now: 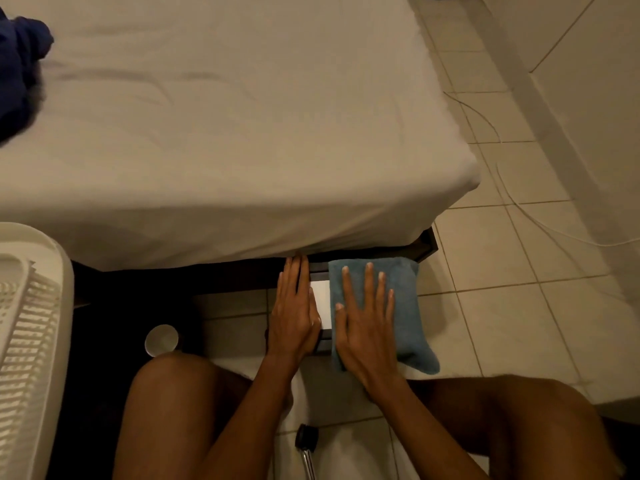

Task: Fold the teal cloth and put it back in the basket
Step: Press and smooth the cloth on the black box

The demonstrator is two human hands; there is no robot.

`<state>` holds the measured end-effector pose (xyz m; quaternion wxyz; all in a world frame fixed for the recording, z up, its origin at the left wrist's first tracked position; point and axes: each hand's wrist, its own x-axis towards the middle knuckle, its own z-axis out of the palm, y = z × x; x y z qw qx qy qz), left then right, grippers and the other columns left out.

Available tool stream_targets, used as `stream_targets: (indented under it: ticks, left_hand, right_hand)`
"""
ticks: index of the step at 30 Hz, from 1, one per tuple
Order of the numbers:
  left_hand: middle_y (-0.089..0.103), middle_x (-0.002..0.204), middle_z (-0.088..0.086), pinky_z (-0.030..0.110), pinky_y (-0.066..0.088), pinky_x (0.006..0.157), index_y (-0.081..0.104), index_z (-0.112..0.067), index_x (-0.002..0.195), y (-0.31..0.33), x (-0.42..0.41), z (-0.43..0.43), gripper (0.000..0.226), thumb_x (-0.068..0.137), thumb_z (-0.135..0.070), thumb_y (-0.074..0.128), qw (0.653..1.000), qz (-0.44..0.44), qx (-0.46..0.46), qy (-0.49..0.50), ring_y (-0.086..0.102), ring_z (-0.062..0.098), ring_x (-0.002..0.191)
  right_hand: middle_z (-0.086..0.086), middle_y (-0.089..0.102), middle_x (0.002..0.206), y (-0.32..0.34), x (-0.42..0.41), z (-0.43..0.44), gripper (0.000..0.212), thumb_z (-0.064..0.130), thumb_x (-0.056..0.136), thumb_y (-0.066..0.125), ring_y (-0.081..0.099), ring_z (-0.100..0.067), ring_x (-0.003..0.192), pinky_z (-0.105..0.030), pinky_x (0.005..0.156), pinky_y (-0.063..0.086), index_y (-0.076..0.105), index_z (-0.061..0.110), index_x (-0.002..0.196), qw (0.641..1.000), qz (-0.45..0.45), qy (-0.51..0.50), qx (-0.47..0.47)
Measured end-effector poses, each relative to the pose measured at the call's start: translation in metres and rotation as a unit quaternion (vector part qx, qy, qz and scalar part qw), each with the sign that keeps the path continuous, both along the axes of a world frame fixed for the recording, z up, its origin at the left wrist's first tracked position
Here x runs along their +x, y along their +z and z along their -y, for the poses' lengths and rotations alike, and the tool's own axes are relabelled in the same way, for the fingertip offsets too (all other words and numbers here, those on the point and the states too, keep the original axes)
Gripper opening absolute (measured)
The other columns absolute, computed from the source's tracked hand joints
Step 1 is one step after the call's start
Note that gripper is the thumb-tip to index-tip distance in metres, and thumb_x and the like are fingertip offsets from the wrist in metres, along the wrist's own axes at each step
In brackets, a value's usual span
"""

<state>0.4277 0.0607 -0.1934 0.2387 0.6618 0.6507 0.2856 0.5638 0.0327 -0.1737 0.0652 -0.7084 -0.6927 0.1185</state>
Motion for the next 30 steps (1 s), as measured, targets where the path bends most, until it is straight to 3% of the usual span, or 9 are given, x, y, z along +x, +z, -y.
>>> stream_targets:
  ticks: [7, 11, 15, 20, 23, 30]
  left_hand:
    - [0.009, 0.164, 0.000, 0.038, 0.008, 0.126, 0.016, -0.010, 0.156, 0.000, 0.000, -0.002, 0.058, 0.099, -0.015, 0.024, 0.999, 0.035, -0.009, 0.001, 0.002, 0.009, 0.153]
    - [0.006, 0.164, -0.005, 0.044, 0.015, 0.125, 0.016, -0.013, 0.156, 0.002, -0.004, 0.002, 0.059, 0.098, -0.011, 0.029, 0.997, 0.075, -0.014, 0.002, 0.000, 0.005, 0.152]
    - [0.009, 0.165, 0.000, 0.025, 0.011, 0.123, 0.017, -0.013, 0.156, 0.002, -0.005, 0.001, 0.060, 0.100, -0.025, 0.031, 0.996, 0.089, -0.018, -0.008, 0.003, 0.010, 0.153]
    - [0.007, 0.166, 0.000, 0.037, 0.015, 0.125, 0.015, -0.013, 0.157, 0.003, -0.003, 0.000, 0.066, 0.097, -0.041, 0.023, 0.996, 0.084, -0.039, 0.001, 0.002, 0.012, 0.153]
    - [0.006, 0.166, -0.001, 0.044, 0.021, 0.123, 0.015, -0.014, 0.157, 0.000, -0.003, 0.002, 0.061, 0.102, -0.037, 0.027, 0.997, 0.077, -0.032, -0.003, 0.001, 0.011, 0.153]
    - [0.011, 0.166, -0.001, 0.036, 0.021, 0.123, 0.019, -0.014, 0.156, -0.004, 0.001, -0.002, 0.053, 0.105, -0.027, 0.024, 0.998, 0.056, -0.012, 0.021, 0.001, 0.006, 0.152]
  right_hand:
    - [-0.007, -0.008, 0.167, 0.006, -0.021, -0.019, 0.065, 0.040, 0.101, 0.026, -0.008, -0.027, 0.154, -0.052, 0.124, 0.004, -0.001, 0.031, 0.159, 1.000, -0.001, -0.017, 0.008]
    - [-0.011, -0.003, 0.167, 0.002, -0.023, 0.007, 0.064, 0.042, 0.101, 0.024, -0.004, -0.030, 0.154, -0.053, 0.123, 0.008, 0.004, 0.025, 0.160, 0.999, 0.029, -0.005, 0.021]
    - [-0.013, -0.001, 0.167, 0.001, -0.025, 0.011, 0.064, 0.042, 0.100, 0.025, -0.001, -0.031, 0.154, -0.054, 0.122, 0.011, 0.007, 0.023, 0.160, 0.999, 0.032, 0.008, 0.018]
    - [-0.011, -0.004, 0.167, 0.002, -0.022, -0.005, 0.065, 0.040, 0.101, 0.028, -0.005, -0.029, 0.154, -0.052, 0.123, 0.007, 0.005, 0.025, 0.160, 1.000, 0.013, 0.008, 0.014]
    - [-0.012, -0.002, 0.167, 0.005, -0.018, 0.017, 0.062, 0.042, 0.102, 0.021, -0.004, -0.029, 0.154, -0.053, 0.123, 0.010, 0.005, 0.024, 0.160, 0.999, 0.015, 0.034, 0.011]
    - [0.000, -0.009, 0.167, 0.009, 0.005, -0.037, 0.059, 0.041, 0.104, 0.021, -0.015, -0.016, 0.153, -0.047, 0.125, -0.001, -0.002, 0.034, 0.158, 0.997, -0.067, 0.021, -0.012]
